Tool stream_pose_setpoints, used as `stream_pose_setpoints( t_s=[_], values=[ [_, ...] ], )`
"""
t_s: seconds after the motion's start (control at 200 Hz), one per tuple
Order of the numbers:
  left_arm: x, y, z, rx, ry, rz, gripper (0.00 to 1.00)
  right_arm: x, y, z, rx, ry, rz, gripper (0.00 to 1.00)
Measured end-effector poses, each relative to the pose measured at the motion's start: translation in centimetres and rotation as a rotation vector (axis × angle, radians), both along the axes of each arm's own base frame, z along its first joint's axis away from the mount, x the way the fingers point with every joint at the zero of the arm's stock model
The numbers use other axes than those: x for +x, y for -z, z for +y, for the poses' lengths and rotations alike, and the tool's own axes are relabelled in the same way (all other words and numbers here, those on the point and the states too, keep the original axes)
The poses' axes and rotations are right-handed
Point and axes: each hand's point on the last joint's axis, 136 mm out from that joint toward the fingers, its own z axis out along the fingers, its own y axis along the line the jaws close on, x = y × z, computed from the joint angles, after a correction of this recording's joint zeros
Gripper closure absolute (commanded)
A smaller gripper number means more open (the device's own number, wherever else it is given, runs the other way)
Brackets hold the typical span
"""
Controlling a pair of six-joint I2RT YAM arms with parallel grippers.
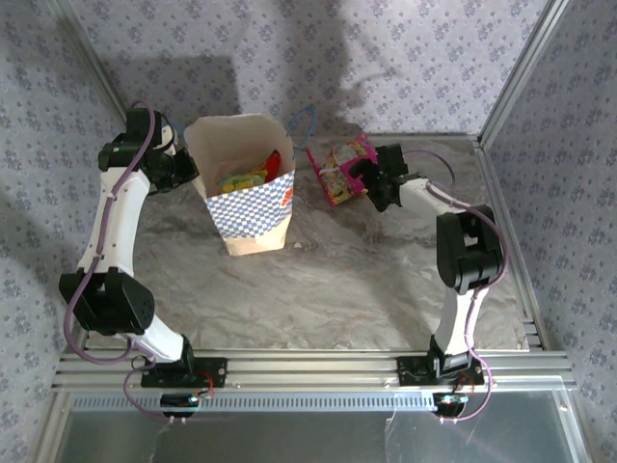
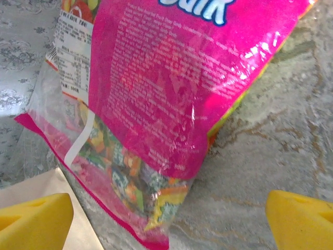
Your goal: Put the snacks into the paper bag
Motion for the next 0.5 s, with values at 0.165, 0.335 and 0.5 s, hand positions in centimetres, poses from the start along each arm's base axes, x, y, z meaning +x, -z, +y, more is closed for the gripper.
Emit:
stream_pose_setpoints(
  t_s=[0.165, 0.335, 0.5],
  values=[
    [0.0, 0.0, 0.0, 0.000, 0.000, 0.000, 0.85, 1.6, 1.3, 0.3, 0.016, 0.001, 0.017, 0.04],
    [0.0, 0.0, 0.0, 0.000, -0.001, 0.000, 0.85, 3.0, 2.6, 0.5, 0.035, -0.003, 0.035, 0.05],
    [0.0, 0.0, 0.1, 0.002, 0.000, -0.001, 0.85, 4.1, 3.5, 0.8, 0.047, -0.003, 0.047, 0.06]
  ],
)
